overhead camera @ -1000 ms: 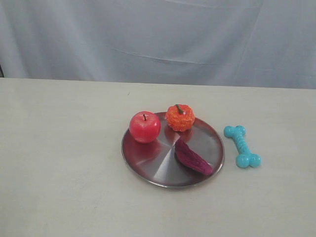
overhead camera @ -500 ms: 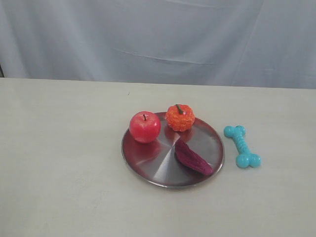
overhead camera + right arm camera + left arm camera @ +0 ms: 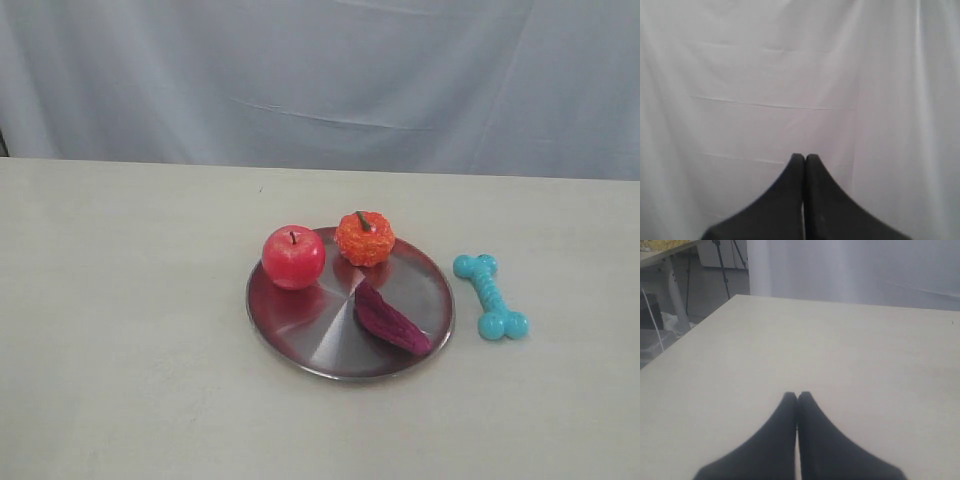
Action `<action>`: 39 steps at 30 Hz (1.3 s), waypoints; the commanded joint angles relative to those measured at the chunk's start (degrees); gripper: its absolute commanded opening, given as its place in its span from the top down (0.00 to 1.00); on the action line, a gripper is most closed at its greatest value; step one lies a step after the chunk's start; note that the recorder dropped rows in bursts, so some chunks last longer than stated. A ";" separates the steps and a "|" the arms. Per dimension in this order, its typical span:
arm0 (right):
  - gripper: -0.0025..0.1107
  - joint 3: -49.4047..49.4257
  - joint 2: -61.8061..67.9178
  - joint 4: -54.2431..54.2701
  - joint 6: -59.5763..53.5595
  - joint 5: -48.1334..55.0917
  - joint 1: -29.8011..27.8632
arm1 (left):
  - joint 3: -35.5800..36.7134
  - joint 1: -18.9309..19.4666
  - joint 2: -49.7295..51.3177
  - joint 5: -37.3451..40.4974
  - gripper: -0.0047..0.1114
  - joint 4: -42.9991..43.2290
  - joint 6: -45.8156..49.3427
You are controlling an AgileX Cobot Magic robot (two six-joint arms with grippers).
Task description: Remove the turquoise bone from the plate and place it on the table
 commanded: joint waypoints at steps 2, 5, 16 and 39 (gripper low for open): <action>0.98 12.05 -4.69 1.19 1.90 -7.46 -0.14 | 0.15 0.12 -0.07 -0.31 0.96 0.18 -0.24; 0.98 18.62 -4.69 1.33 2.28 -8.54 -0.14 | 0.15 0.12 -0.07 -0.31 0.96 0.48 -0.24; 0.98 18.62 -4.69 0.91 2.96 1.47 3.23 | 0.15 0.12 -0.07 -0.31 0.96 0.48 -0.24; 0.98 18.62 -4.69 26.29 -29.68 6.52 3.21 | 0.15 0.12 -0.07 -0.31 0.96 0.48 -0.24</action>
